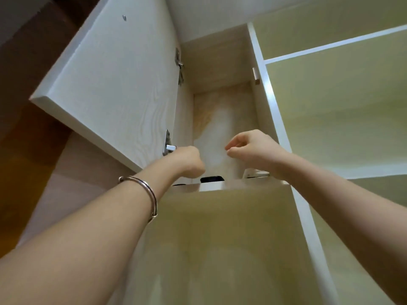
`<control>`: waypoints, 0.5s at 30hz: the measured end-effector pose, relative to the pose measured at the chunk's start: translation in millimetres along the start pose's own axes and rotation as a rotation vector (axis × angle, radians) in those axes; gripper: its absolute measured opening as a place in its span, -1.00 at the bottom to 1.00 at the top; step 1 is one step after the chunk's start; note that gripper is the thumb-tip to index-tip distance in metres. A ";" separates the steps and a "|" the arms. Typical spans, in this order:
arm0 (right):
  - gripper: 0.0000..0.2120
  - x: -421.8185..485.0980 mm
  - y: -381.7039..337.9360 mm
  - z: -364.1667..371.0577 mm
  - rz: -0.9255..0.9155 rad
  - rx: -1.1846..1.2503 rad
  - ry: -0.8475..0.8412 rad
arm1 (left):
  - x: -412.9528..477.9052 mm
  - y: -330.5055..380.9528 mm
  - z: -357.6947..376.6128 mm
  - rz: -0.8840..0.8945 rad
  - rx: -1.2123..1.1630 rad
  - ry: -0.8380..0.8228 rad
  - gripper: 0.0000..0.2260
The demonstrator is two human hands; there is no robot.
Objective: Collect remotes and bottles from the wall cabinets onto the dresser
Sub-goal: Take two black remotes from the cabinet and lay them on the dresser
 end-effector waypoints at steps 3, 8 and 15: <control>-0.73 19.1 -4.8 20.7 0.039 -0.149 -0.125 | 11.7 -2.3 4.8 -0.015 0.113 -0.166 -0.75; -0.67 43.9 -5.9 43.9 0.114 -0.287 -0.228 | 15.6 -11.1 19.7 -0.089 0.068 -0.434 -0.76; -0.69 53.8 -0.8 48.8 0.202 -0.255 -0.291 | 15.0 6.8 12.1 -0.008 0.385 -0.412 -0.76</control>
Point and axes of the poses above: each hand's wrist, its own x-axis towards the middle knuckle, its own z-axis out of the palm, y = z × x, the point moved 5 cm from there along x, towards the middle knuckle, and after that the axes turned 11 degrees about z, right-handed, at the moved point
